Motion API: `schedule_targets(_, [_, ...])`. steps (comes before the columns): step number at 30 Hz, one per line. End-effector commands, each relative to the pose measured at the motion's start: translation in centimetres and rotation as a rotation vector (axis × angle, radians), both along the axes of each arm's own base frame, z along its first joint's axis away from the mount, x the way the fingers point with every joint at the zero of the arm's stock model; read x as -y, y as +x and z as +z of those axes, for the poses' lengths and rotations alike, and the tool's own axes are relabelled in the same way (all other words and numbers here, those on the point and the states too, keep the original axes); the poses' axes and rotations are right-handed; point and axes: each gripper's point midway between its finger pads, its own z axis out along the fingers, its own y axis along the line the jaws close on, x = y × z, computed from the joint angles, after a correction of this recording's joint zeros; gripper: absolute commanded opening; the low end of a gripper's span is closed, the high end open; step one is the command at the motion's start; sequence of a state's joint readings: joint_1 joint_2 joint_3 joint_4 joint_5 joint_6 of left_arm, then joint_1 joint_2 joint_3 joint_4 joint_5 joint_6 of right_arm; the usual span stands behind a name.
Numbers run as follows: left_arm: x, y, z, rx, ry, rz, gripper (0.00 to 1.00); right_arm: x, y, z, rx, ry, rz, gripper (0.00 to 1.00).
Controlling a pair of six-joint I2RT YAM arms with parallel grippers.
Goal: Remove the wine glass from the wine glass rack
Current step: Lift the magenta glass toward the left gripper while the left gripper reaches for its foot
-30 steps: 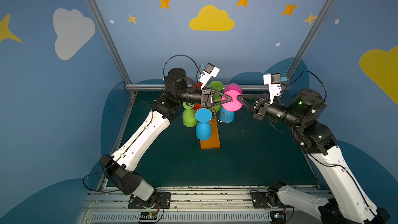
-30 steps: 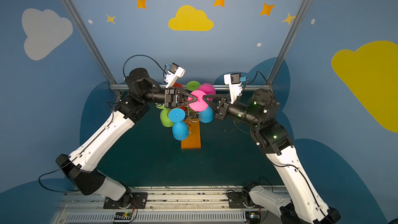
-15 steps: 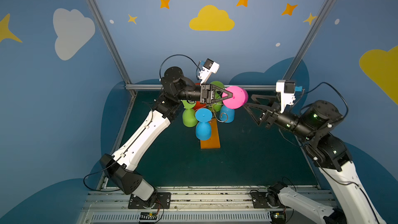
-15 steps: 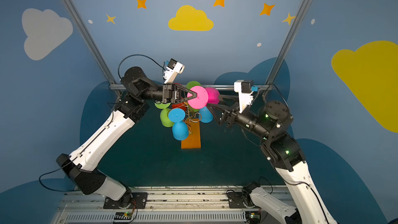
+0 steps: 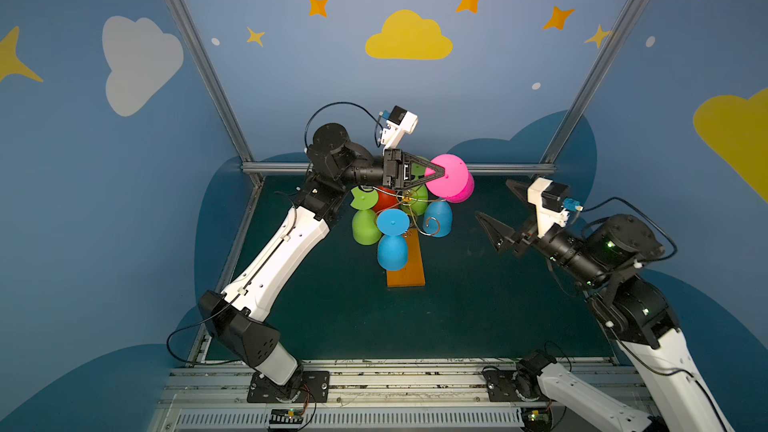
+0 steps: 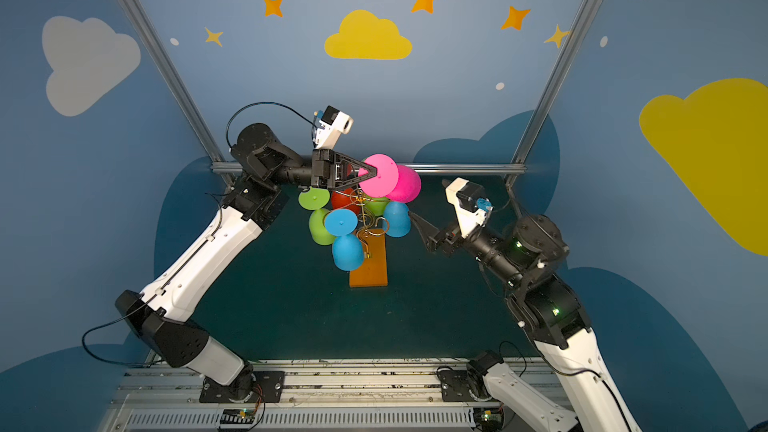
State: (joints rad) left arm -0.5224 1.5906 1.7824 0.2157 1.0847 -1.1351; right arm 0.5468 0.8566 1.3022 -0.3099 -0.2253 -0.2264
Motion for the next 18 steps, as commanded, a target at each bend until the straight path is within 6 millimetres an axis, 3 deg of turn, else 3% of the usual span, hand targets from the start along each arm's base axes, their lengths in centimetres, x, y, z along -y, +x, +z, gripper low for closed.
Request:
schedule_targets(1, [-0.5, -0.6, 1.1, 0.026, -0.014, -0.006, 0.03, -1.0, 0.5, 0.8, 0.109, -0.062, 0.029, 0.91])
schedule_targets(18, [-0.6, -0.9, 1.3, 0.01, -0.016, -0.027, 0.03, -5.0, 4.9, -0.1, 0.095, -0.122, 0.101, 0.91])
